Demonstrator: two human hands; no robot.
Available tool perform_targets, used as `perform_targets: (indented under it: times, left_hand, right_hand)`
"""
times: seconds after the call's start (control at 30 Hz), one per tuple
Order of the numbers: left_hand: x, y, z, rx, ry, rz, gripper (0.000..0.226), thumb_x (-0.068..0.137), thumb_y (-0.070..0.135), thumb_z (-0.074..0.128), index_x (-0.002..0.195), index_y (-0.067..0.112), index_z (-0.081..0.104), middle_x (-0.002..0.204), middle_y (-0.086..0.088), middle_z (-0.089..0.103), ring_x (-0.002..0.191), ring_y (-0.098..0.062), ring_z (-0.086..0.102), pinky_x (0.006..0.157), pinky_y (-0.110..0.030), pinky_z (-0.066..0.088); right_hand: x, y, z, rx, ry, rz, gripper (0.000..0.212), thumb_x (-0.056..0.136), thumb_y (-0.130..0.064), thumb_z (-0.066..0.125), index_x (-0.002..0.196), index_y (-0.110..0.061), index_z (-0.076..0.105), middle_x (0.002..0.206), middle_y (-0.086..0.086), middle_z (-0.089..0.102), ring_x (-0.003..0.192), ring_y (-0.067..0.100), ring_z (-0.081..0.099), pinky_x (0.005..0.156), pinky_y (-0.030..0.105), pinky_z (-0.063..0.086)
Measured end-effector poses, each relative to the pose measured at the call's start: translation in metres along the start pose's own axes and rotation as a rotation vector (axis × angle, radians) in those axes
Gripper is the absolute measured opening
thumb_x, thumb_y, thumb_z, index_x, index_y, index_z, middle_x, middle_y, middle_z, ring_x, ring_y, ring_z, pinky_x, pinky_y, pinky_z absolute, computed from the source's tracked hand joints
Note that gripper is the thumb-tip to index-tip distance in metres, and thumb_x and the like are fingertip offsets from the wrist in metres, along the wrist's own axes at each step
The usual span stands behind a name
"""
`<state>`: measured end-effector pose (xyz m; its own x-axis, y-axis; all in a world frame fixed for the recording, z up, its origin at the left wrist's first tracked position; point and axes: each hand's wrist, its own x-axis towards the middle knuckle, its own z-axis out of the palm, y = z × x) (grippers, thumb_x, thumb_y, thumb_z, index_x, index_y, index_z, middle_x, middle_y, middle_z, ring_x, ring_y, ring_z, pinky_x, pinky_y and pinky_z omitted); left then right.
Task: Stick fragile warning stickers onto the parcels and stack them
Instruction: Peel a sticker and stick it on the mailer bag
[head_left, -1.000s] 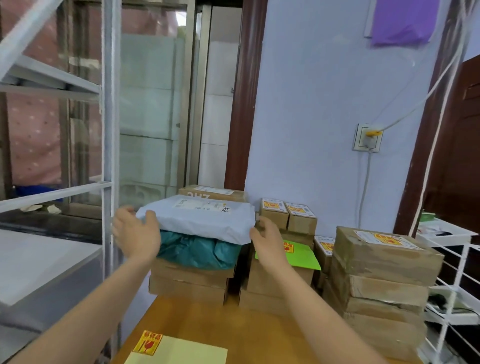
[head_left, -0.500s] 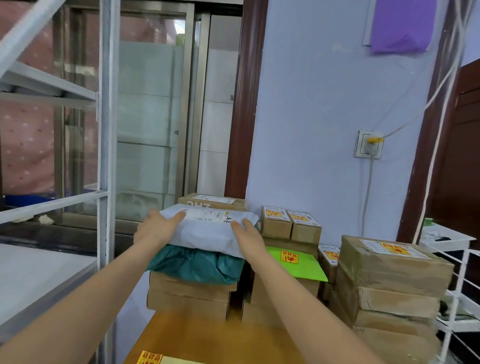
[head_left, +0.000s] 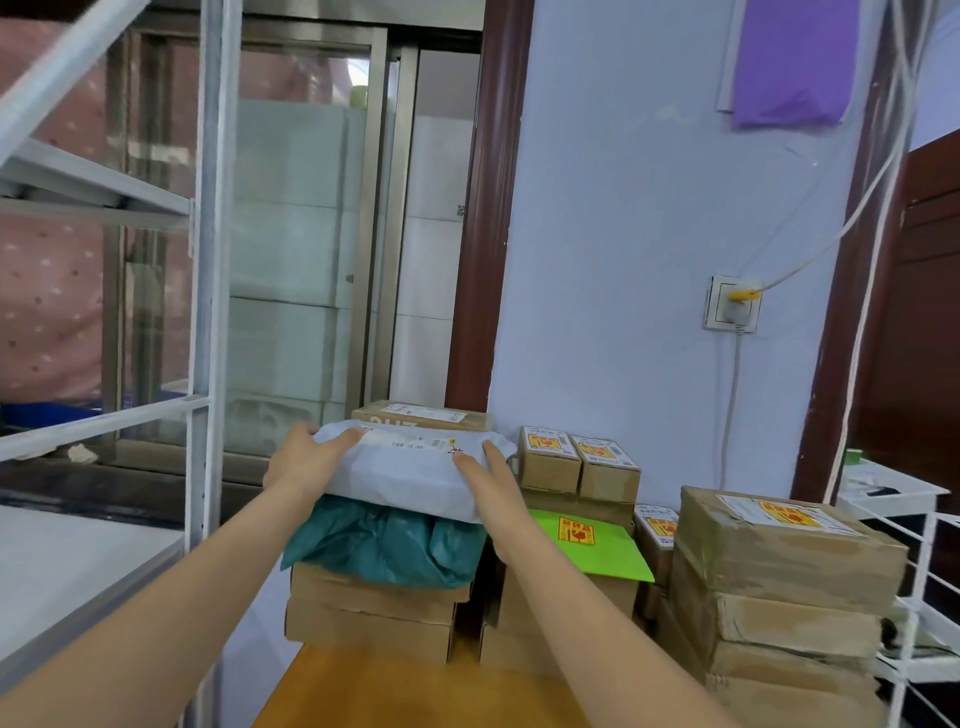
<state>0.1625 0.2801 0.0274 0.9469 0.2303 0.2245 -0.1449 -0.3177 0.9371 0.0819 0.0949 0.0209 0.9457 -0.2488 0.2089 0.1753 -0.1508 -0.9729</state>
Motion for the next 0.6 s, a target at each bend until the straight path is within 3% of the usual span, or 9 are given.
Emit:
perform_targets:
  times: [0.2,0.33,0.4,0.5,0.6]
  left_hand:
    - [-0.009,0.013,0.001,-0.23,-0.01,0.094,0.059,0.086,0.037,0.066,0.133,0.012,0.042,0.129,-0.009,0.05,0.112,-0.028,0.048,0.088,-0.037,0.041]
    - [-0.021,0.027,0.001,-0.411,-0.022,0.165,0.046,0.089,0.031,0.064,0.126,0.012,0.044,0.12,-0.003,0.048,0.107,-0.021,0.046,0.087,-0.033,0.039]
    - [-0.027,0.035,0.0,-0.514,-0.018,0.162,0.035,0.089,0.028,0.064,0.116,0.015,0.046,0.119,-0.003,0.049,0.108,-0.021,0.047,0.093,-0.036,0.041]
    - [-0.032,0.042,-0.001,-0.64,-0.027,0.087,0.025,0.086,0.029,0.067,0.102,0.018,0.051,0.117,-0.005,0.055,0.111,-0.025,0.052,0.103,-0.047,0.041]
    - [-0.042,0.051,0.002,-0.735,-0.106,0.003,0.019,0.088,0.029,0.065,0.096,0.015,0.056,0.104,-0.008,0.064,0.09,-0.024,0.061,0.08,-0.042,0.051]
  right_hand:
    - [-0.007,-0.008,-0.01,0.09,0.041,-0.089,0.064,0.095,-0.029,0.054,0.151,-0.024,0.023,0.153,-0.003,0.027,0.136,0.016,0.034,0.112,0.033,0.03]
    - [-0.014,-0.015,-0.022,0.161,0.079,-0.172,0.059,0.095,-0.02,0.056,0.147,-0.024,0.03,0.141,-0.005,0.037,0.121,0.011,0.043,0.103,0.026,0.037]
    - [-0.017,-0.016,-0.03,0.196,0.112,-0.205,0.057,0.093,-0.018,0.058,0.145,-0.024,0.034,0.142,-0.004,0.039,0.124,0.014,0.045,0.105,0.03,0.039]
    - [-0.025,-0.017,-0.045,0.233,0.157,-0.258,0.056,0.091,-0.013,0.061,0.141,-0.023,0.038,0.135,-0.006,0.044,0.113,0.009,0.051,0.096,0.024,0.042]
    - [-0.033,-0.011,-0.064,0.235,0.19,-0.28,0.057,0.089,-0.01,0.063,0.14,-0.021,0.04,0.135,-0.005,0.047,0.116,0.012,0.051,0.097,0.027,0.044]
